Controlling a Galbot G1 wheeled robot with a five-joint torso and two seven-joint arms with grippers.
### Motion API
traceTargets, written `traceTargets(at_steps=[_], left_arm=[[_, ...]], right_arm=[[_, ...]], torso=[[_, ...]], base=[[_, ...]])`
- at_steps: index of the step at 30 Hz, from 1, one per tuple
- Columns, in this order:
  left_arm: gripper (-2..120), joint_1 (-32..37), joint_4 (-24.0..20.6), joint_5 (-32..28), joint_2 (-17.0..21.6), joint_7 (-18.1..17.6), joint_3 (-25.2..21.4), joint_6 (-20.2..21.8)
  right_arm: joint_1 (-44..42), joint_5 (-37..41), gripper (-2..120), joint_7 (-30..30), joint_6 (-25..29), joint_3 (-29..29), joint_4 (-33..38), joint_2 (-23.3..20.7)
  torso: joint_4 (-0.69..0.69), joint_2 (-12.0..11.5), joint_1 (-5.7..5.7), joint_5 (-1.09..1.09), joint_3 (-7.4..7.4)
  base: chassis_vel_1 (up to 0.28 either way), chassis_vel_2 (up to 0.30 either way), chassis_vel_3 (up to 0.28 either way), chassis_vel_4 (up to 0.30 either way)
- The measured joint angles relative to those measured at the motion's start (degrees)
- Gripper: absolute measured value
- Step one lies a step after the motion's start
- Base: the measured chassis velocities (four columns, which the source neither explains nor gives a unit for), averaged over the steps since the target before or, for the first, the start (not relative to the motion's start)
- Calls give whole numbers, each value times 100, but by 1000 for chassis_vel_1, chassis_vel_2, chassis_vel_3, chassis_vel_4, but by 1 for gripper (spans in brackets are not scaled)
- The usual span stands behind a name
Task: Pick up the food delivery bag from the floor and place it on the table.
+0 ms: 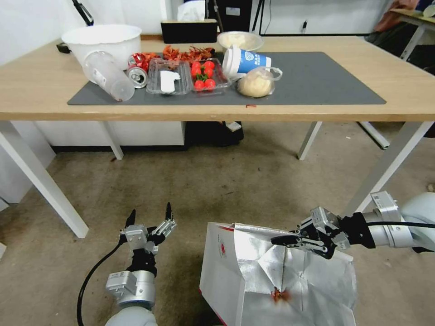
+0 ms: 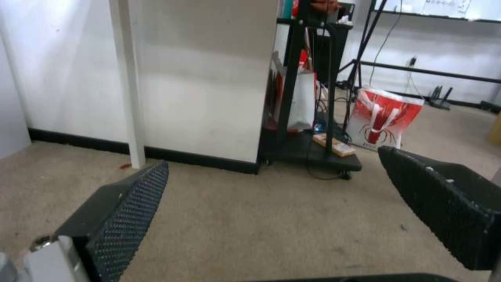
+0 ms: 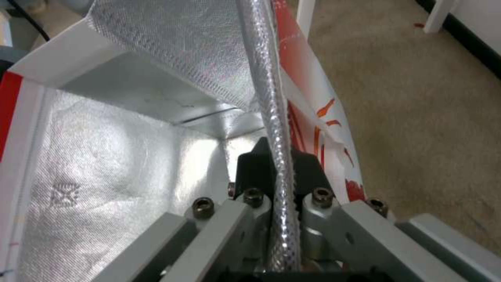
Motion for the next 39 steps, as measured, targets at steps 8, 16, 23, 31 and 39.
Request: traceTargets(at_steps=[8, 16, 23, 31, 39], left_arm=[[100, 14, -20, 21, -2, 0, -1, -4], [100, -5, -3, 23, -7, -6, 5, -5], [100, -13, -2, 13, -5, -11, 12, 11], [100, -33, 37, 1, -3, -28, 28, 15], [100, -13, 20, 36, -54, -31, 57, 12]], right_arm=[[-5, 2, 0, 10, -3, 3, 10, 14], [-13, 3, 0, 14, -3, 6, 7, 17], [-9, 5, 0, 25, -3, 7, -8, 12], [-13, 3, 0, 44, 1, 7, -15, 18], [-26, -1, 0, 35, 12, 20, -11, -9]], torso=[[0, 204, 51, 0, 153], [0, 373, 97, 0, 278], [0, 509, 133, 0, 379], [0, 707, 195, 0, 518], [0, 893, 251, 0, 647]], base=[[0, 0, 0, 0], [0, 0, 0, 0], [0, 0, 0, 0], [0, 0, 0, 0], [0, 0, 0, 0]])
